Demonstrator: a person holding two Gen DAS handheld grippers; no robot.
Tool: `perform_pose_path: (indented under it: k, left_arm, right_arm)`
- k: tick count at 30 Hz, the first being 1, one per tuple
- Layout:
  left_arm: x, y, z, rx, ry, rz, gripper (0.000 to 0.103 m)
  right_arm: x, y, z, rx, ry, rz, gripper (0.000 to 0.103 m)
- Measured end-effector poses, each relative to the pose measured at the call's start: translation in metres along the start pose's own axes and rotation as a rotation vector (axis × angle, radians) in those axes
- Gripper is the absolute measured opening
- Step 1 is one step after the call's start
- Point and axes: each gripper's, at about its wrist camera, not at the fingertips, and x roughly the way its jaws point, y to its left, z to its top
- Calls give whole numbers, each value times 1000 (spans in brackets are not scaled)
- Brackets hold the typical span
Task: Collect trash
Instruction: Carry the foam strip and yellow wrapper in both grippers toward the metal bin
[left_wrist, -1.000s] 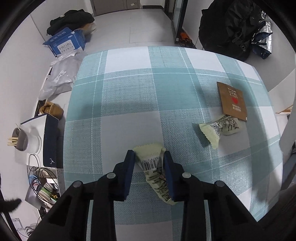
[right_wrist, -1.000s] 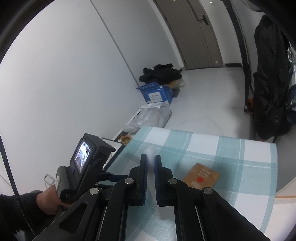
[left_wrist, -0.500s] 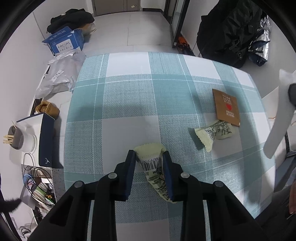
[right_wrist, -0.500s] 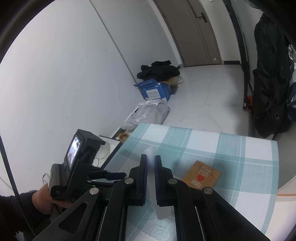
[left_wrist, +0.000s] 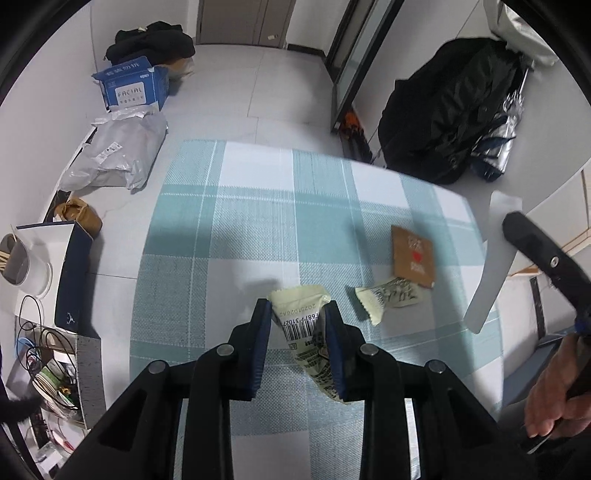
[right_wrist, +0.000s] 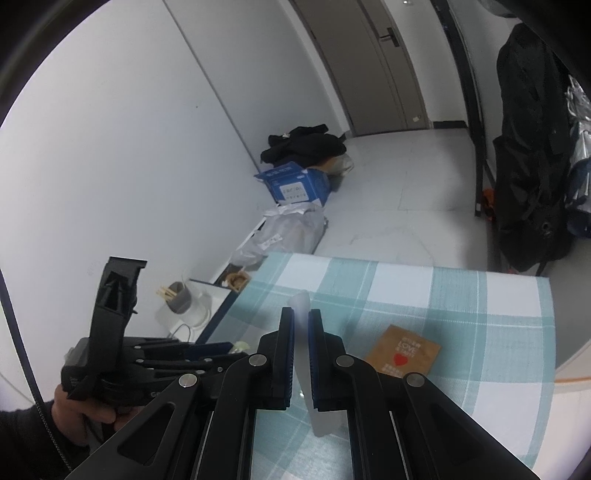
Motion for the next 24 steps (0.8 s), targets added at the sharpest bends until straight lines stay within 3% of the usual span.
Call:
perform_pose_path:
  k: [6, 17, 24]
  left_arm:
    - [-21, 3, 0, -12, -64, -29, 24]
    - [-63, 1, -8, -19, -176, -91, 24]
    - [-97, -8, -12, -42, -287, -134, 24]
  right_arm:
    - [-10, 8, -5, 66, -5, 17, 6]
    - [-50, 42, -13, 42, -63, -14, 6]
    - [-85, 56, -18, 34, -100, -57, 6]
